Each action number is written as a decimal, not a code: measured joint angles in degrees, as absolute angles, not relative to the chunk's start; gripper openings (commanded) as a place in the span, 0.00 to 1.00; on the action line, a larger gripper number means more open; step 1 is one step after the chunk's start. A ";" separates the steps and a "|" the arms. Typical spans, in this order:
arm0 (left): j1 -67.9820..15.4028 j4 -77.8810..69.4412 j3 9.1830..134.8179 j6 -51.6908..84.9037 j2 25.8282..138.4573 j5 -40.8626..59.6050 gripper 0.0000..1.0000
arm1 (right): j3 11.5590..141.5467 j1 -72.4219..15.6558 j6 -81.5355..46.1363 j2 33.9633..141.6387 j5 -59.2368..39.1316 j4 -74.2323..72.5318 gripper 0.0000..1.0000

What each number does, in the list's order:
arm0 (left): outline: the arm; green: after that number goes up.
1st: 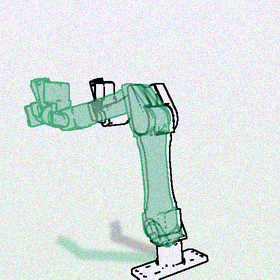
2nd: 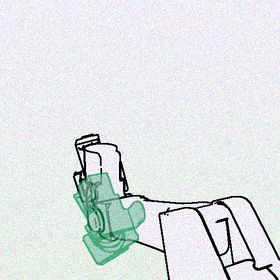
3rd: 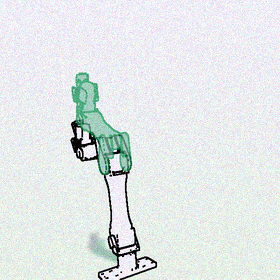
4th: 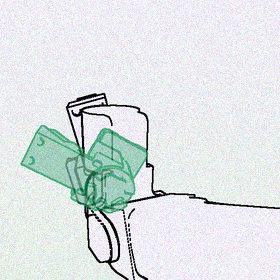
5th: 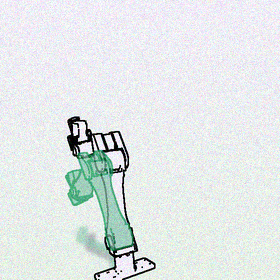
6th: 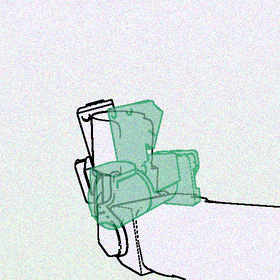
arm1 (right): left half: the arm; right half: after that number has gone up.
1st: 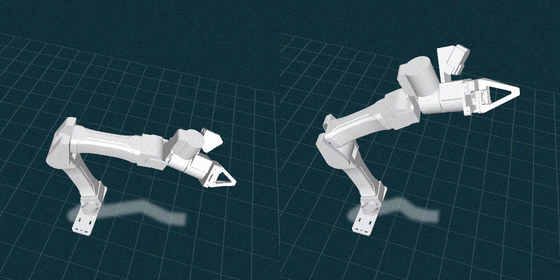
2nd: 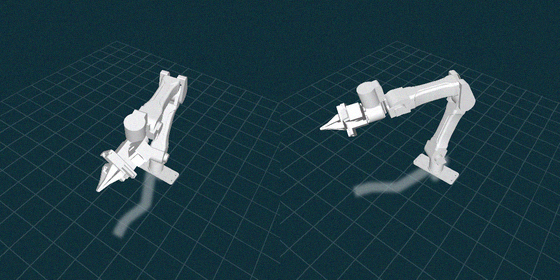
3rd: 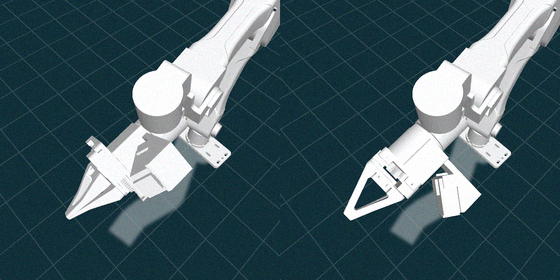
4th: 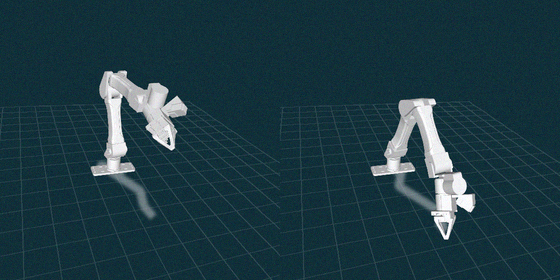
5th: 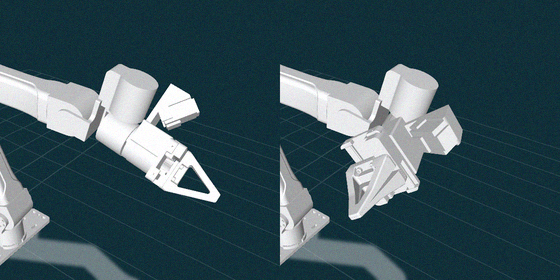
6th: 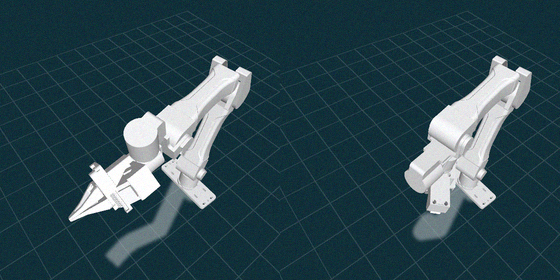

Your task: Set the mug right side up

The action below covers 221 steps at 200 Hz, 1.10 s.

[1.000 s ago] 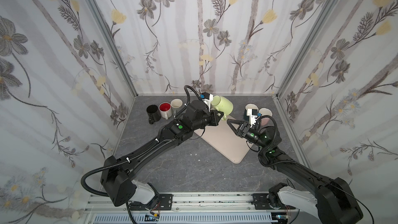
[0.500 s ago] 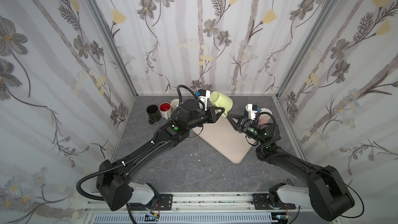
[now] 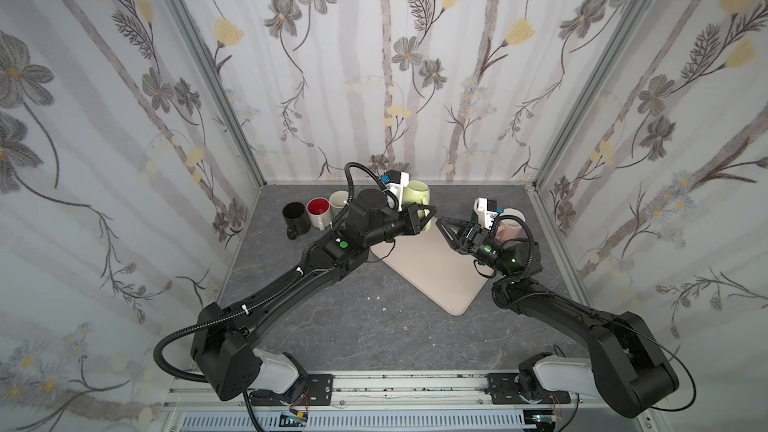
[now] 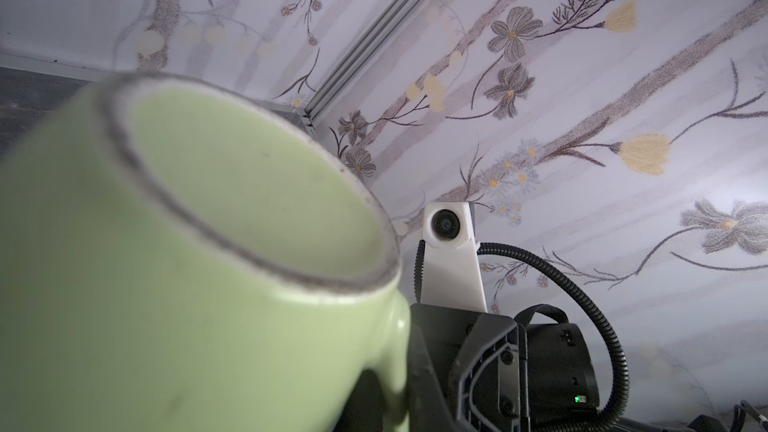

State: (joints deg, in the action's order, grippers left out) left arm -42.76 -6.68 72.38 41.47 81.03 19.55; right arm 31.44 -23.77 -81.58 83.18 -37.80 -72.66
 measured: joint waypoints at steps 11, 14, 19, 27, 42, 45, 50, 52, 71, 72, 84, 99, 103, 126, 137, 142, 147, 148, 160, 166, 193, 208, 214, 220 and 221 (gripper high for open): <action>-42.76 -7.07 72.73 41.54 81.06 19.51 0.00 | 31.00 -23.77 -81.93 83.18 -37.78 -72.84 0.52; -42.76 -7.11 72.84 41.56 81.10 19.51 0.00 | 30.89 -23.77 -82.02 83.20 -37.78 -72.84 0.52; -42.74 -7.22 73.03 41.63 81.17 19.49 0.00 | 30.72 -23.77 -82.06 83.26 -37.78 -72.95 0.52; -42.70 -7.68 73.32 41.93 81.36 19.46 0.00 | 30.55 -23.77 -82.46 83.48 -37.76 -73.36 0.52; -42.70 -8.99 73.58 42.46 81.73 19.18 0.00 | 30.41 -23.77 -83.31 84.33 -37.76 -75.40 0.52; -42.70 -9.34 73.60 42.61 81.82 19.14 0.00 | 30.41 -23.77 -83.53 84.53 -37.74 -75.77 0.52; -42.70 -9.82 73.63 42.87 81.93 19.05 0.00 | 30.41 -23.77 -83.94 84.97 -37.74 -76.69 0.52; -42.70 -10.02 73.67 43.05 82.00 19.05 0.00 | 30.41 -23.77 -84.12 85.21 -37.74 -77.03 0.52; -42.70 -11.42 74.39 44.97 82.74 19.03 0.00 | 30.41 -23.77 -86.06 87.46 -37.63 -81.17 0.51; -42.70 -11.49 74.43 45.06 82.76 19.03 0.00 | 30.41 -23.77 -86.15 87.57 -37.60 -81.34 0.51; -42.72 -12.64 74.85 45.63 83.20 19.03 0.00 | 30.50 -23.77 -87.70 89.41 -37.43 -84.51 0.50; -42.81 -13.93 75.33 47.13 83.68 19.05 0.00 | 31.11 -23.83 -89.21 91.83 -37.06 -87.96 0.50; -42.87 -14.15 75.42 47.20 83.77 19.05 0.00 | 31.40 -23.83 -89.47 92.60 -36.99 -88.73 0.50; -43.38 -15.79 75.53 48.60 84.47 18.76 0.00 | 32.29 -23.81 -90.32 95.53 -35.88 -90.02 0.49; -43.55 -16.49 75.53 49.84 84.95 18.72 0.00 | 33.01 -23.81 -90.43 96.14 -35.00 -90.24 0.49; -43.62 -16.73 75.53 49.91 85.17 18.70 0.00 | 33.36 -23.81 -90.45 96.33 -34.57 -90.41 0.49; -43.72 -17.02 75.53 50.02 85.43 18.68 0.00 | 33.74 -23.81 -90.45 96.49 -34.02 -90.63 0.49; -43.72 -17.06 75.53 50.06 85.45 18.70 0.00 | 33.78 -23.81 -90.45 96.51 -33.98 -90.63 0.49; -43.79 -18.06 75.53 51.51 86.06 18.70 0.00 | 34.54 -23.81 -90.37 96.71 -32.91 -90.96 0.48; -43.79 -18.94 75.59 51.55 86.39 18.65 0.00 | 34.85 -23.81 -90.35 96.79 -32.51 -90.91 0.48; -43.77 -21.61 76.86 52.97 87.96 18.65 0.00 | 36.05 -23.77 -89.82 96.84 -30.50 -90.78 0.47; -43.79 -23.20 77.62 54.15 88.97 18.68 0.00 | 36.32 -23.79 -89.67 96.82 -29.06 -90.98 0.47; -43.79 -23.81 77.91 54.46 89.41 18.68 0.00 | 36.32 -23.77 -89.56 96.79 -28.23 -91.00 0.47; -43.79 -24.23 78.22 55.00 89.86 18.68 0.00 | 36.32 -23.79 -89.49 96.79 -27.62 -91.00 0.47; -43.79 -24.27 78.24 55.09 89.93 18.68 0.00 | 36.32 -23.79 -89.49 96.79 -27.53 -91.00 0.47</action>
